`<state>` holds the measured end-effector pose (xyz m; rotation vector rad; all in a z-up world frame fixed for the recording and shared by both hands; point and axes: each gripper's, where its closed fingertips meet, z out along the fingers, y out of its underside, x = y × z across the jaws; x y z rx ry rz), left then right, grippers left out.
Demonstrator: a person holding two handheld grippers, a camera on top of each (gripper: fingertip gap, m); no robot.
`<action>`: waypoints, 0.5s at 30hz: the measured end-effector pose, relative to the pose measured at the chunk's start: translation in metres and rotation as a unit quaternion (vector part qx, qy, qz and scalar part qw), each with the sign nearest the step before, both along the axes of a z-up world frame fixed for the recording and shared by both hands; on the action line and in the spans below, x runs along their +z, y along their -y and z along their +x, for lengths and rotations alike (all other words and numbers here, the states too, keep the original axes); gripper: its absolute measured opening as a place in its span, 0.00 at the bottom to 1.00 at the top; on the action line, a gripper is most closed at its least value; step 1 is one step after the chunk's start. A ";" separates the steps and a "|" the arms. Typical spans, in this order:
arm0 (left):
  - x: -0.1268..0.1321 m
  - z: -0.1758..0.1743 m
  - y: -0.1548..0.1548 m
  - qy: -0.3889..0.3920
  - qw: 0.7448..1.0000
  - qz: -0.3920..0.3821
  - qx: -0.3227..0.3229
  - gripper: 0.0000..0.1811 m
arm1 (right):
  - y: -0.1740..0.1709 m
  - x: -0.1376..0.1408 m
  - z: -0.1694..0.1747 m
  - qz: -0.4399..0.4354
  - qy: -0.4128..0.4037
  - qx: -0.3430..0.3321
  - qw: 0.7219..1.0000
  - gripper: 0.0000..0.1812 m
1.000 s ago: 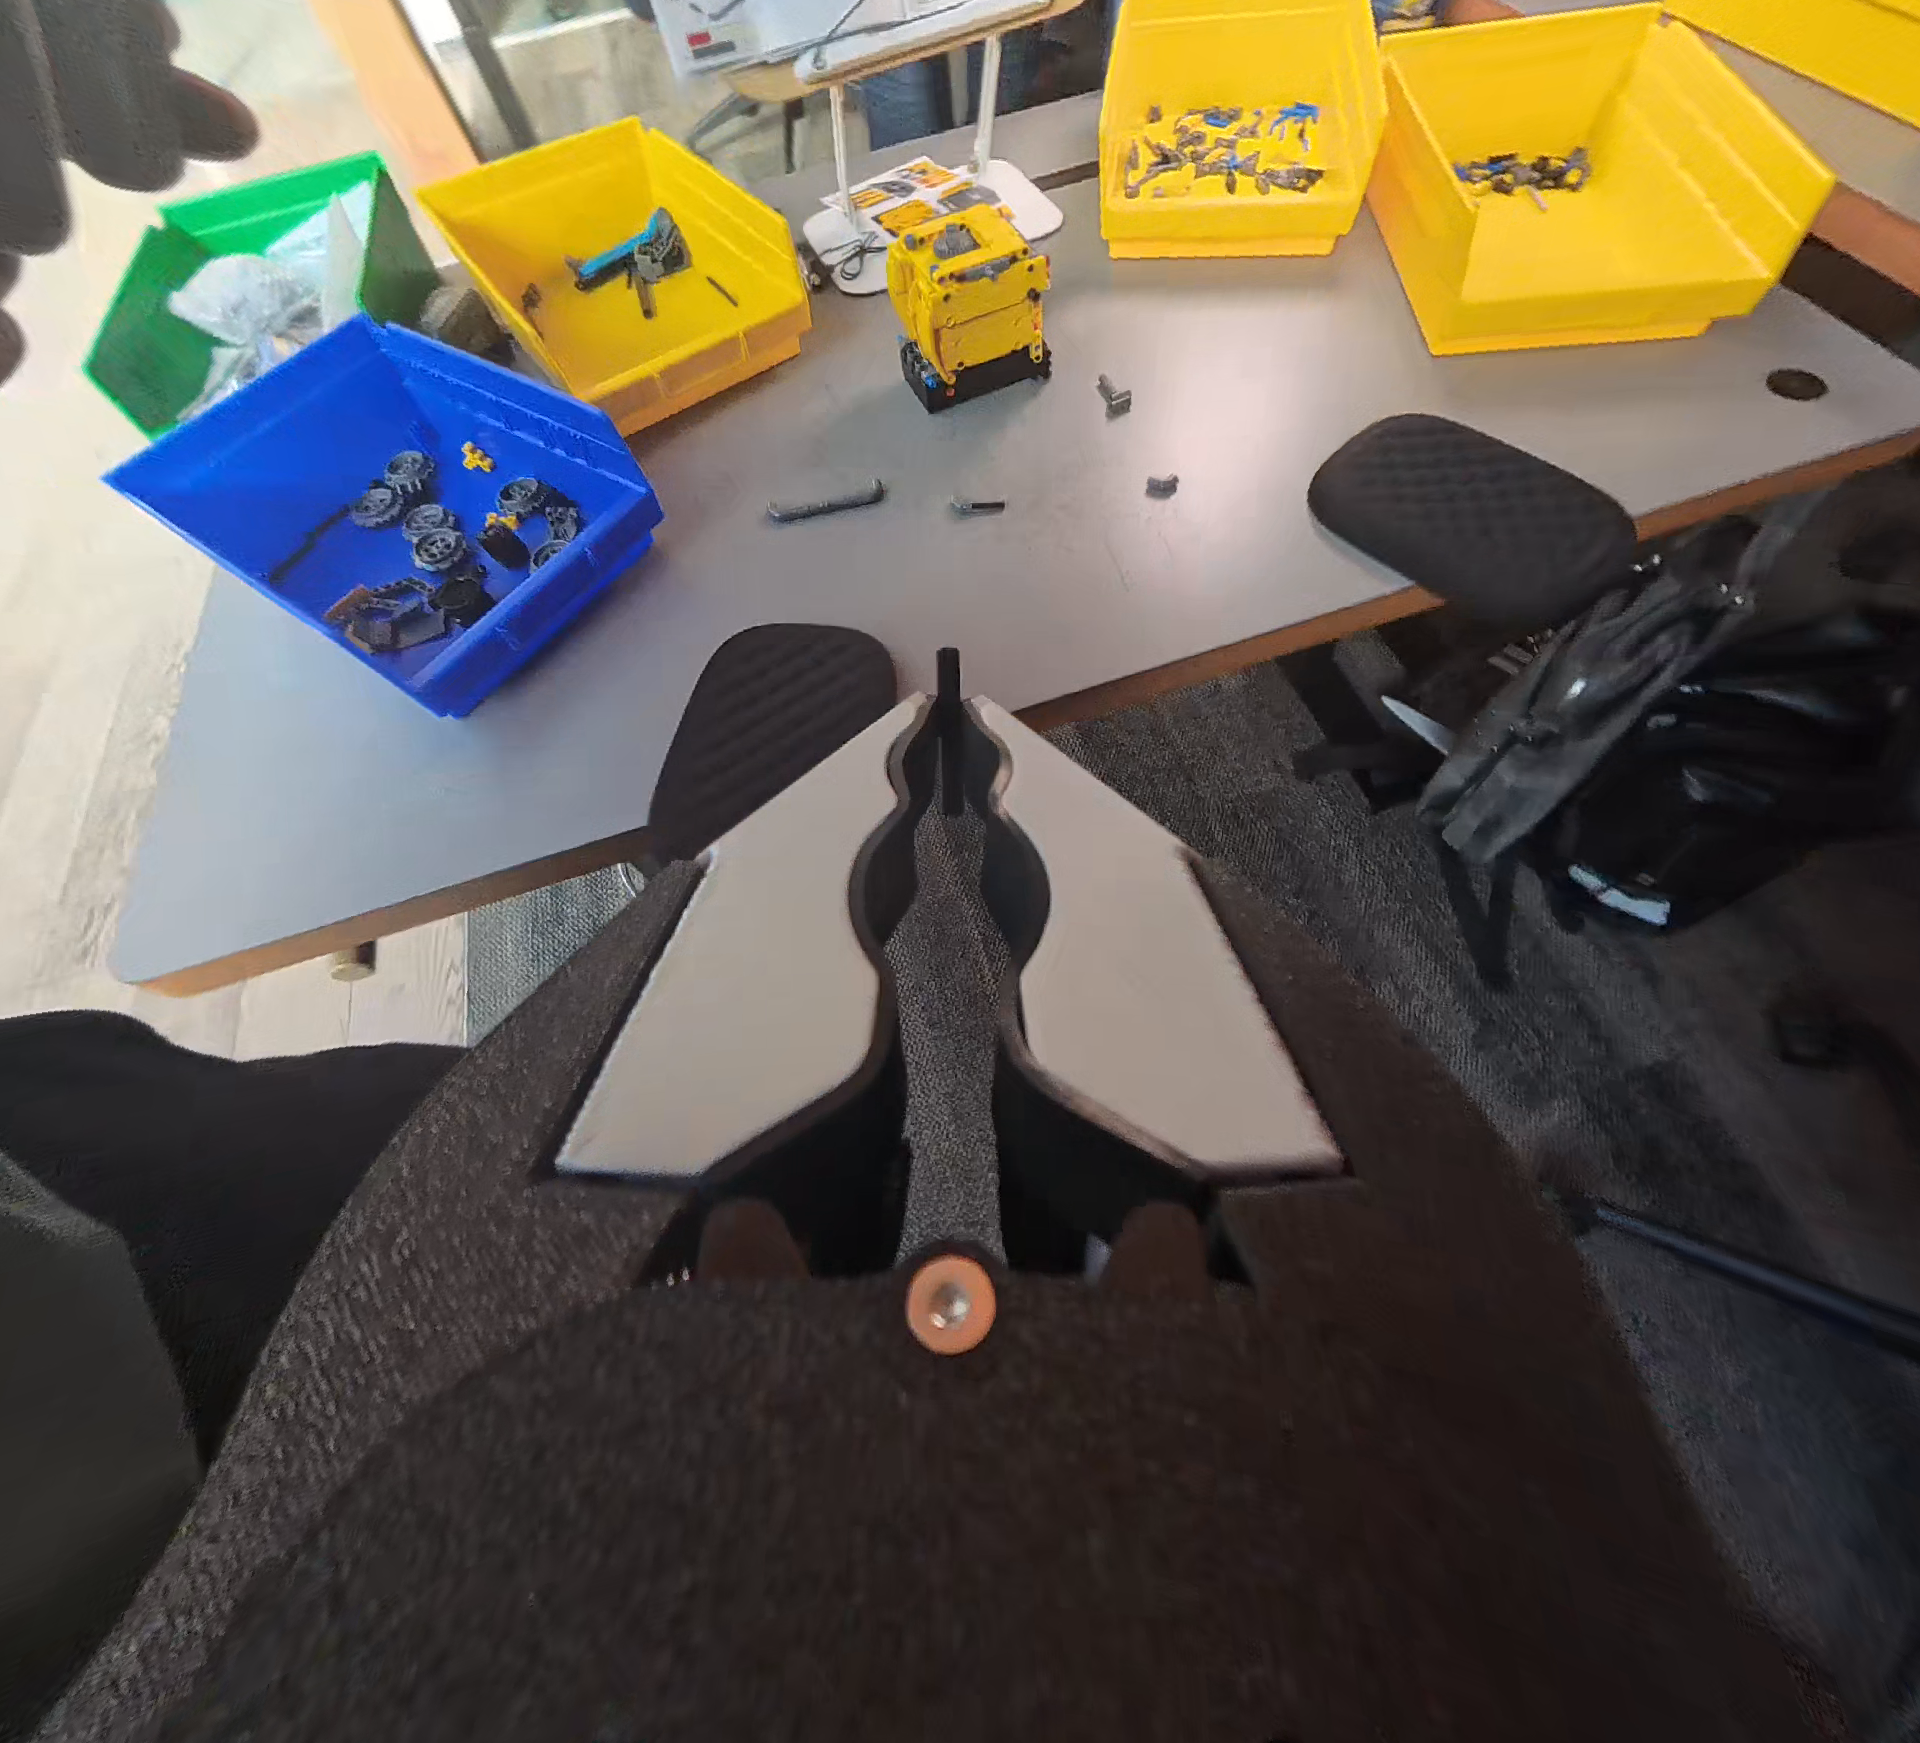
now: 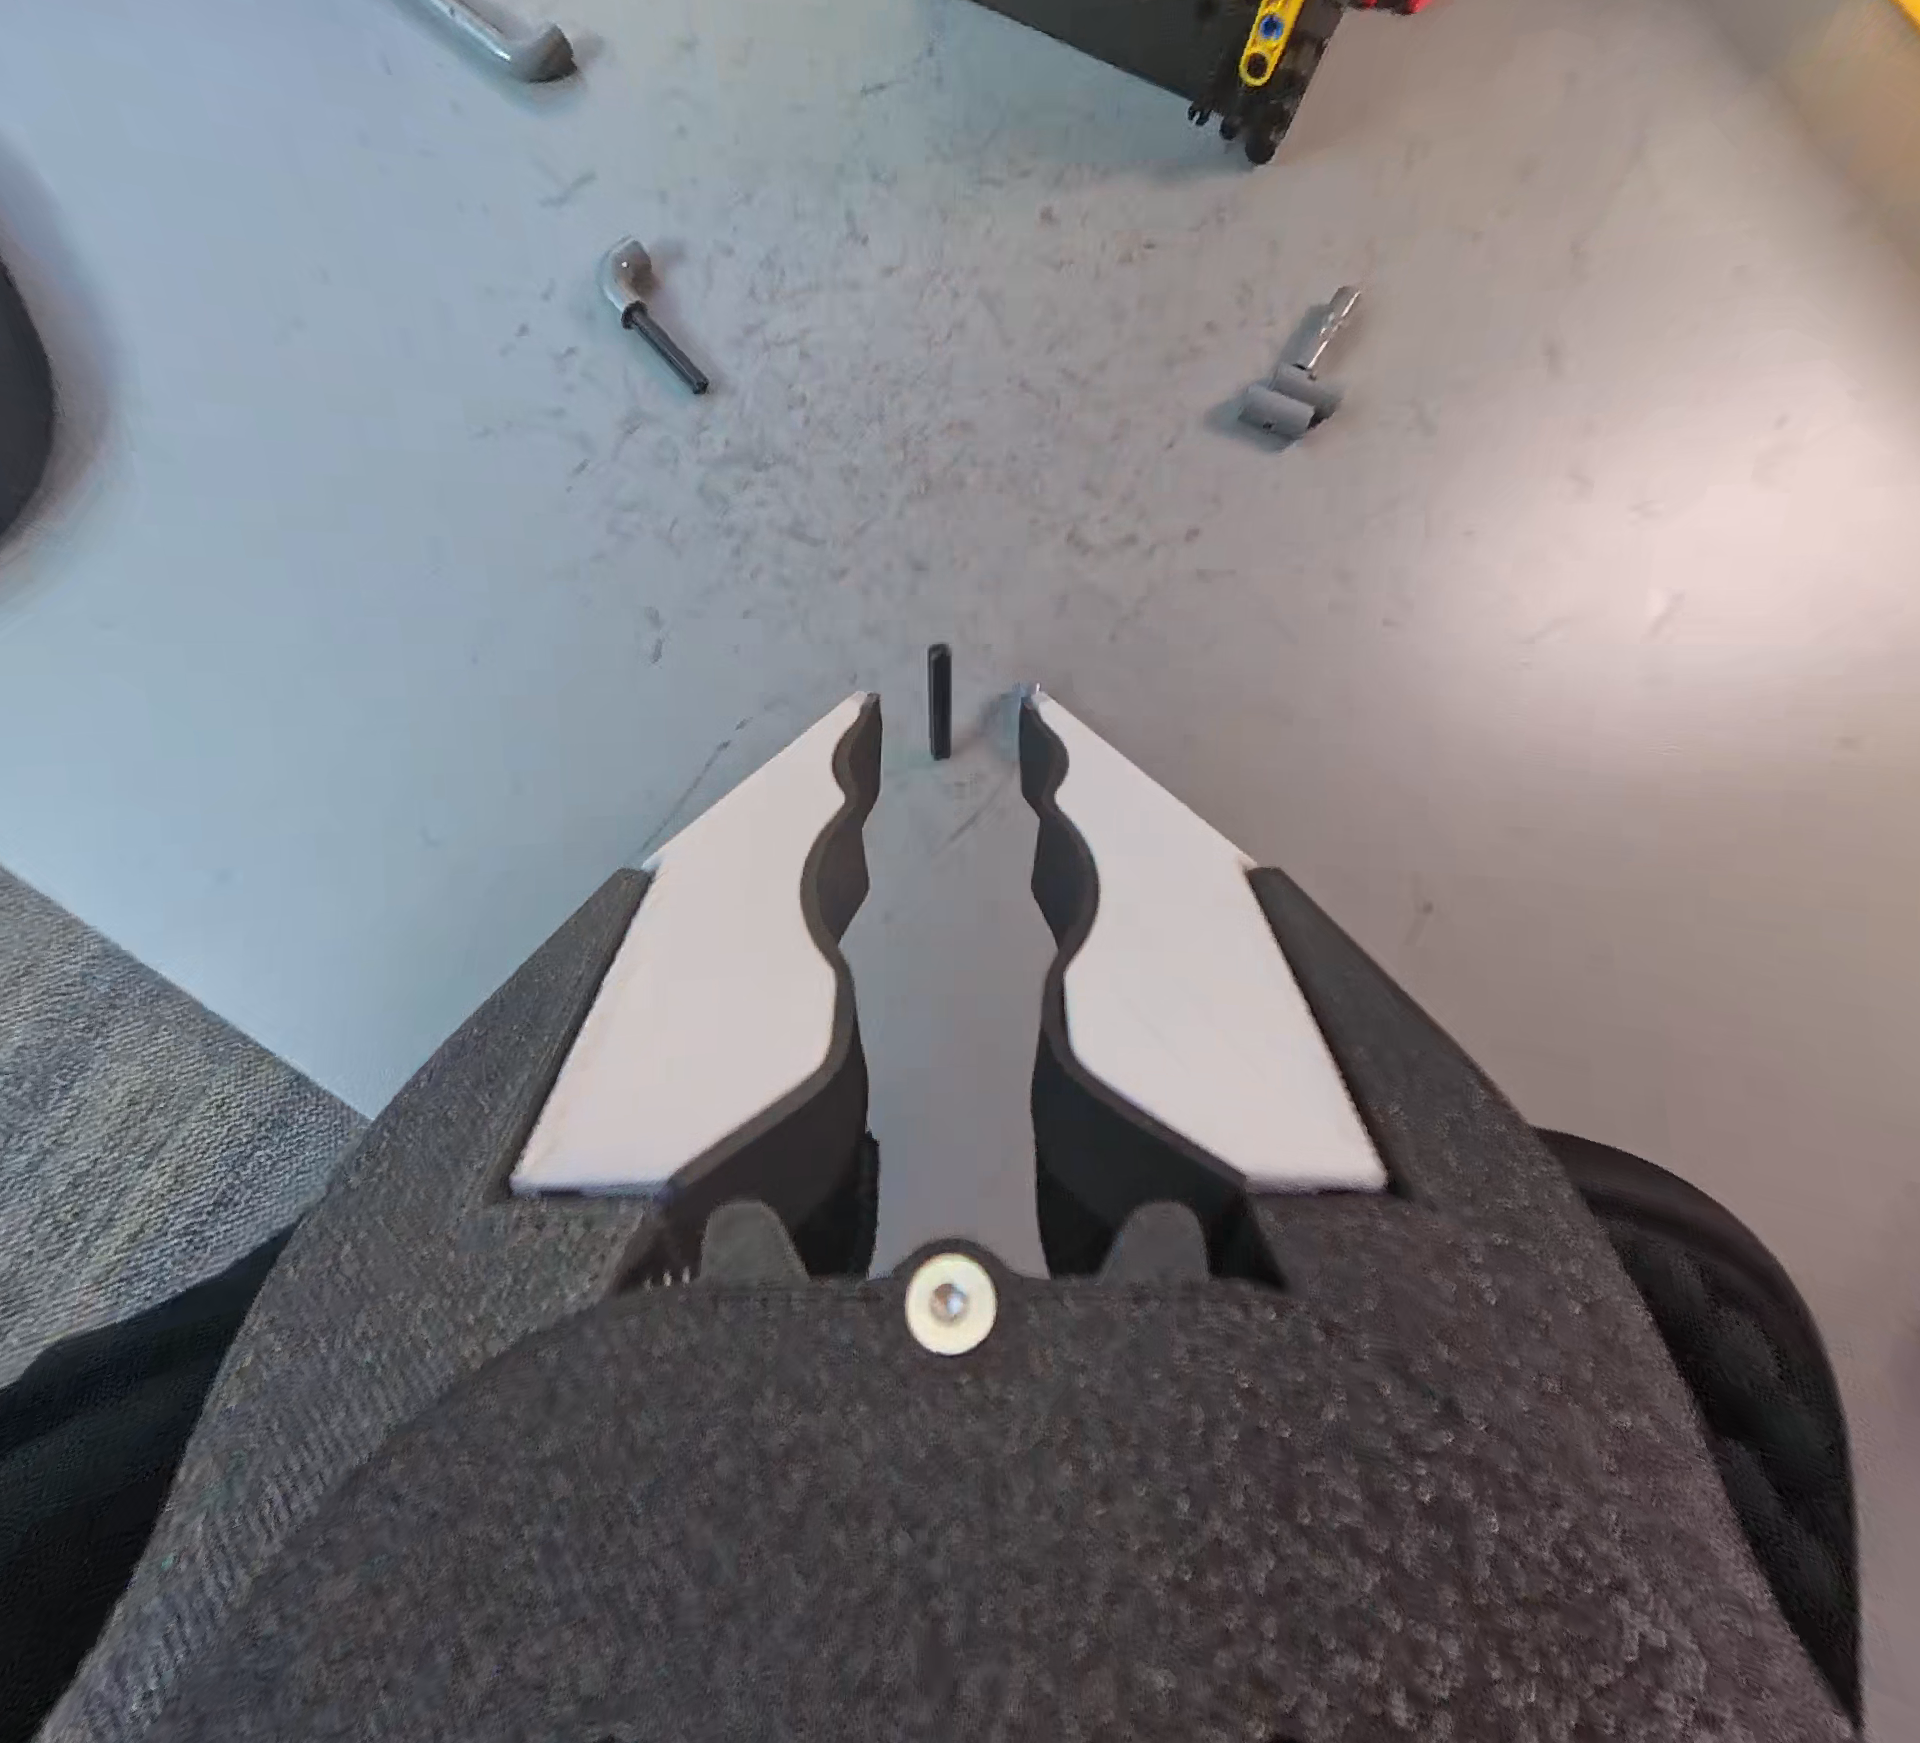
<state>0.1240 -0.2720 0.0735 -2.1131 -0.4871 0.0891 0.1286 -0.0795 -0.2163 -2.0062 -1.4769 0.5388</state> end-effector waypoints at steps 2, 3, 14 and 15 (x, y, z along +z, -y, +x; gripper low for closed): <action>0.003 0.039 -0.022 0.012 1.000 0.008 -0.024 0.29 | -0.002 0.025 0.010 0.000 -0.045 0.009 0.999 0.15; 0.003 0.056 -0.036 0.012 0.999 0.010 -0.046 0.29 | -0.003 0.043 0.018 0.001 -0.075 0.012 0.997 0.16; 0.016 0.137 -0.181 0.064 0.965 0.108 -0.232 0.29 | -0.041 0.173 0.204 0.039 -0.205 -0.134 0.969 0.20; 0.010 0.140 -0.188 0.072 0.959 0.109 -0.252 0.29 | -0.042 0.177 0.225 0.053 -0.192 -0.154 0.968 0.20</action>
